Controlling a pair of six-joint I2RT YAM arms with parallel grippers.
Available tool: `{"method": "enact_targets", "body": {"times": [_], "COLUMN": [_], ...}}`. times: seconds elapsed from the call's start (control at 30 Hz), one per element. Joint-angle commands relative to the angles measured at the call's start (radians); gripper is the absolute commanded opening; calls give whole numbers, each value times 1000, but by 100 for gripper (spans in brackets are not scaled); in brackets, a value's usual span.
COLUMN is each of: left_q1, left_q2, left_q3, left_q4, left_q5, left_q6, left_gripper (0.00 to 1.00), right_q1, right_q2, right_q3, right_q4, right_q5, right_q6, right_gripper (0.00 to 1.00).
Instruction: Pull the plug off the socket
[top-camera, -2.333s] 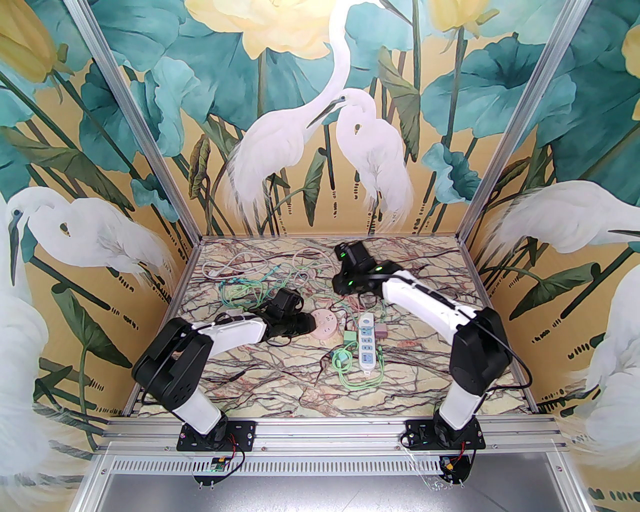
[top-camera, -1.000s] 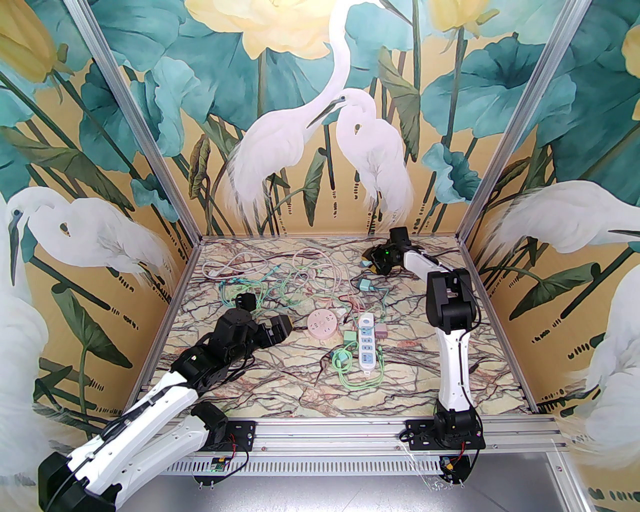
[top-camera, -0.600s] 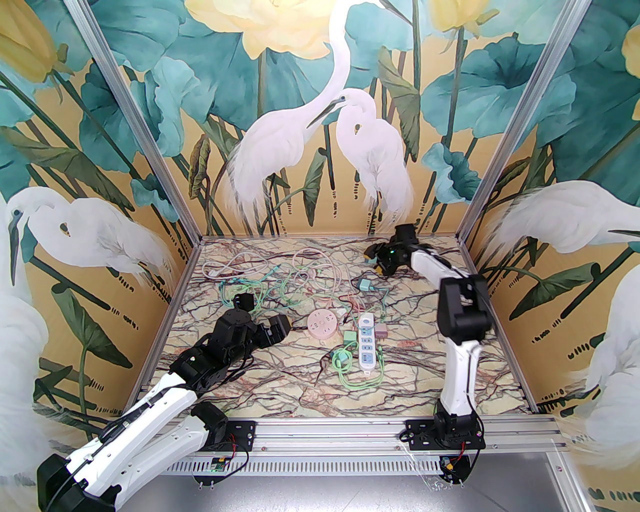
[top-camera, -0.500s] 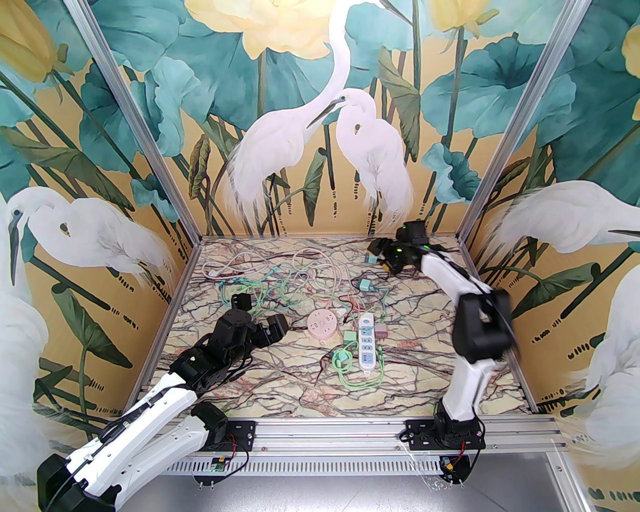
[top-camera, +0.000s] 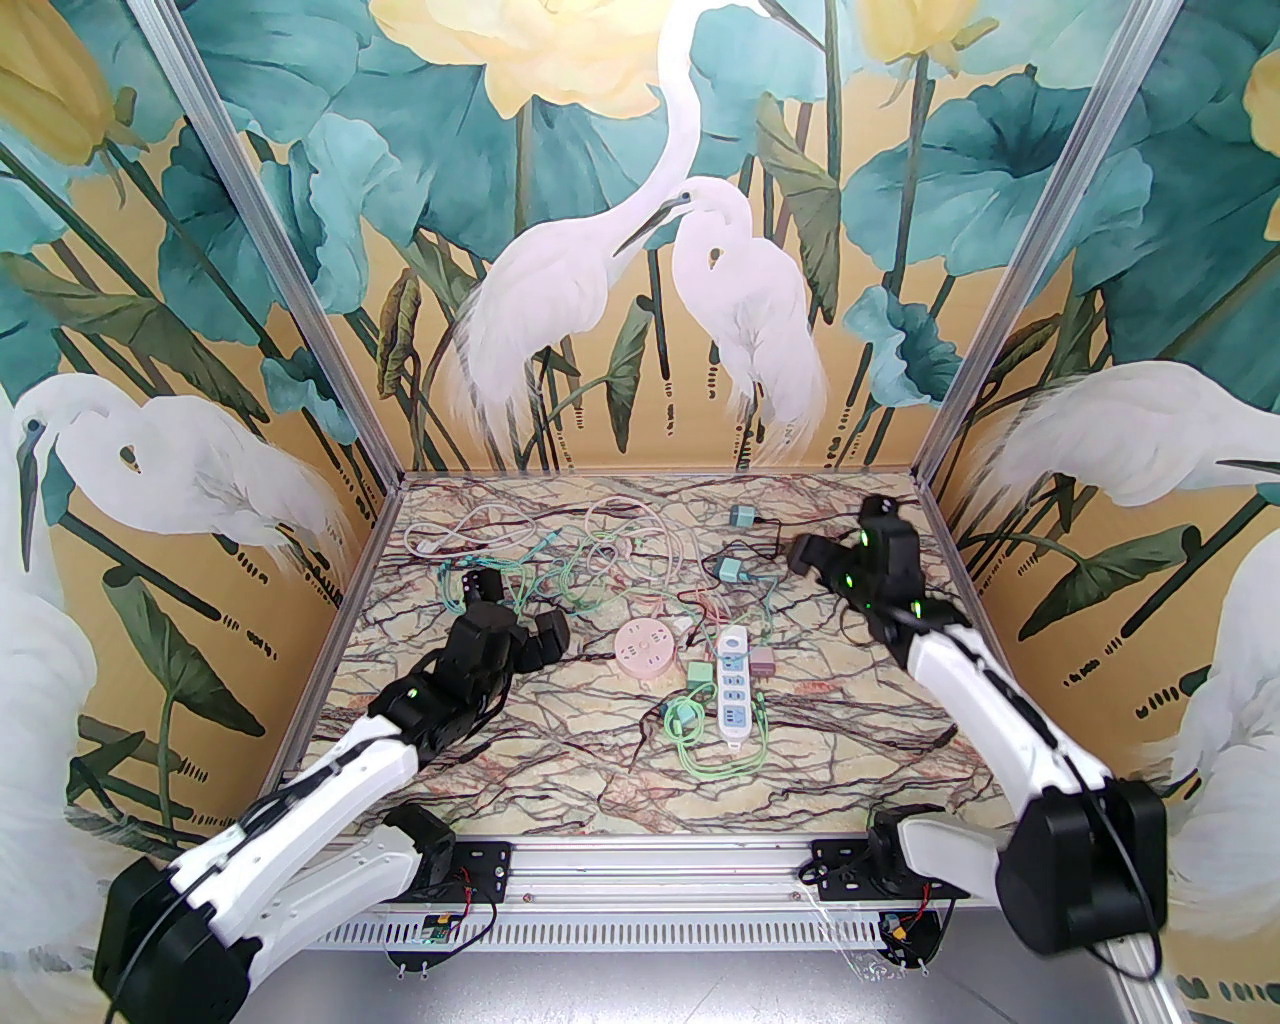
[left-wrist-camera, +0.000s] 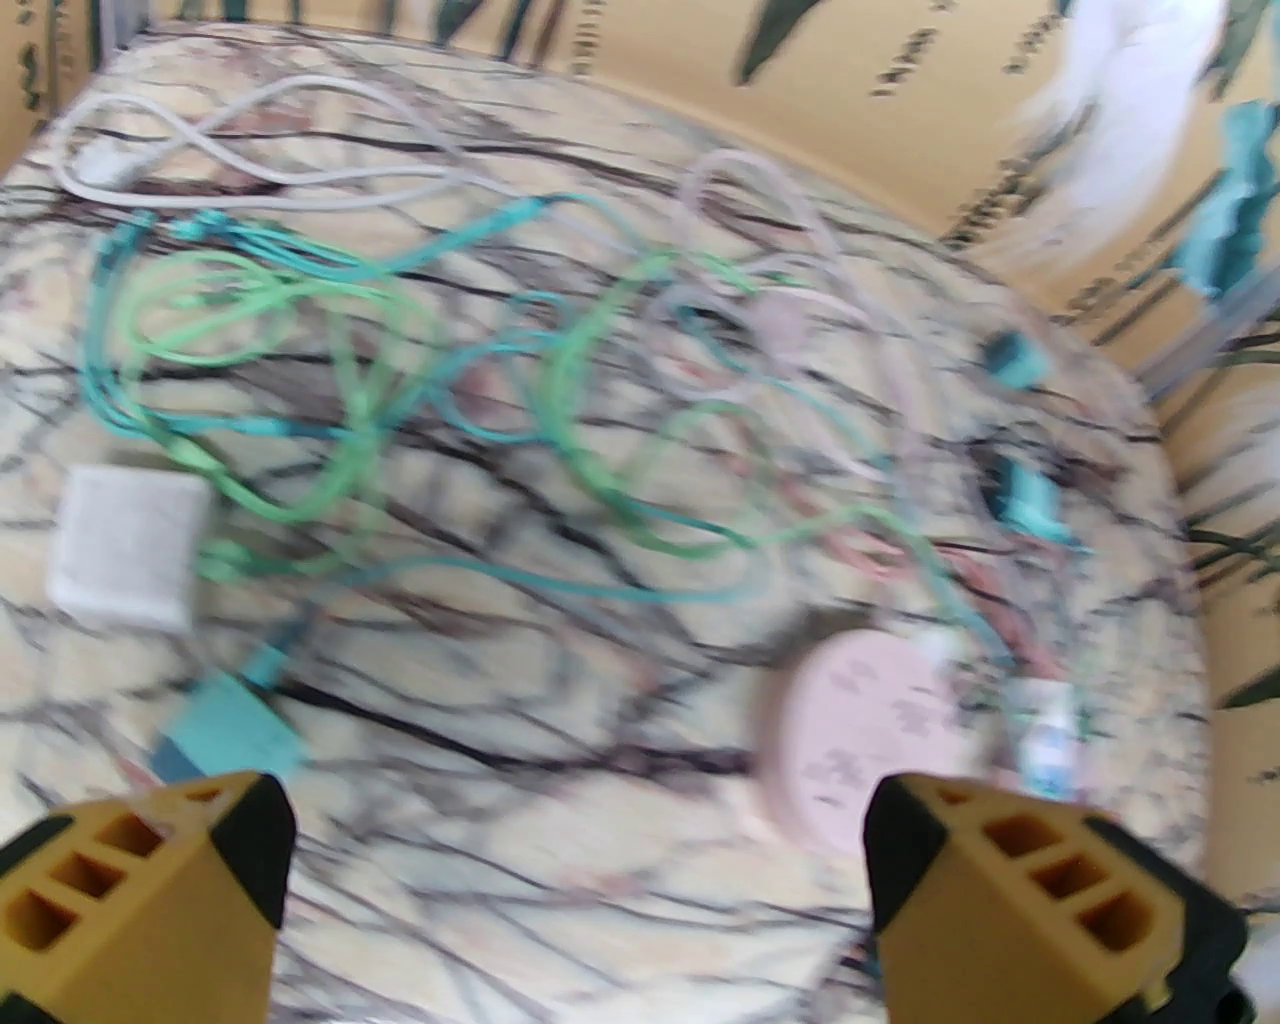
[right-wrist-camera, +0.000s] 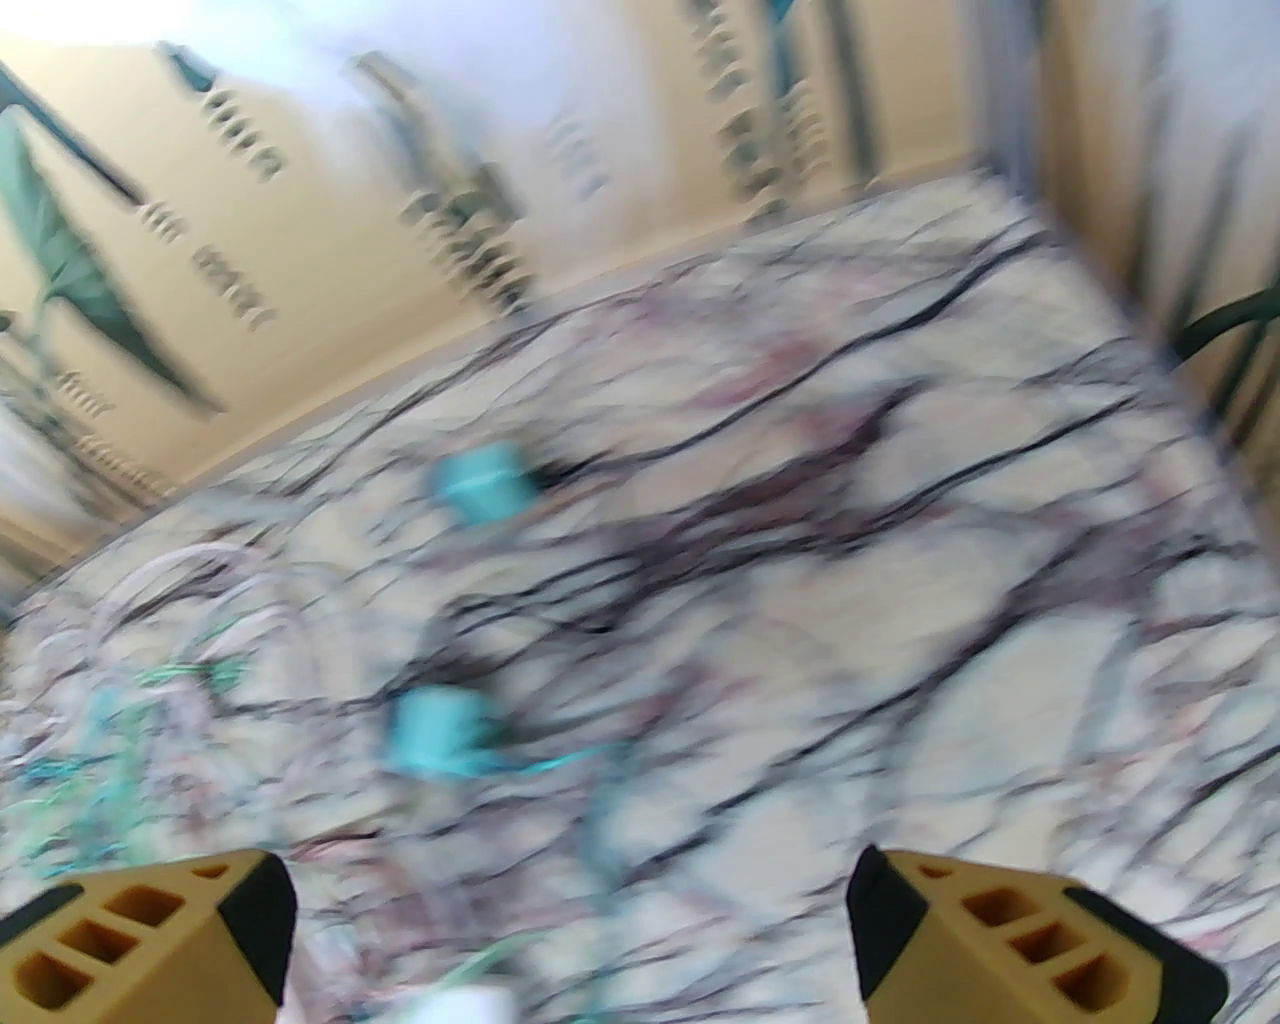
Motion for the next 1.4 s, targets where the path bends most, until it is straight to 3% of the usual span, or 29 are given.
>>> {"method": "enact_targets", "body": {"times": [0.0, 0.2, 0.33, 0.47, 0.67, 0.73, 0.83, 0.9, 0.97, 1.03, 1.17, 1.37], "left_q1": [93, 294, 369, 410, 496, 505, 532, 533, 532, 532, 532, 524], "left_q2": [74, 180, 242, 321, 366, 381, 415, 487, 541, 558, 560, 563], "left_q3": [62, 28, -1, -94, -189, -197, -254, -291, -292, -272, -265, -262], "left_q4": [30, 169, 279, 526, 874, 937, 1125, 1260, 1305, 1288, 1281, 1282], "left_q5": [-81, -85, -105, -115, 126, 149, 242, 282, 344, 366, 365, 362], "left_q6": [143, 222, 272, 354, 450, 450, 410, 430, 448, 458, 464, 475], "left_gripper": [100, 100, 100, 100, 100, 100, 100, 100, 100, 100, 100, 100], "right_q1": [-4, -8, -20, -65, -164, -194, -193, -195, -195, -194, -181, -169], "right_q2": [-74, -102, 5, 130, 197, 255, 299, 400, 359, 382, 377, 379], "right_q3": [-136, -330, -331, -357, -417, -472, -460, -466, -458, -463, -390, -386], "right_q4": [255, 560, 600, 728, 908, 1077, 1099, 1229, 1139, 1190, 1041, 1037], "right_q5": [223, 330, 325, 261, 163, 122, -37, -111, -131, -140, -132, -105], "right_q6": [-146, -258, -330, -322, -250, -235, -295, -319, -331, -334, -346, -350], "right_gripper": [99, 99, 99, 99, 99, 99, 99, 99, 99, 99, 99, 99]}}
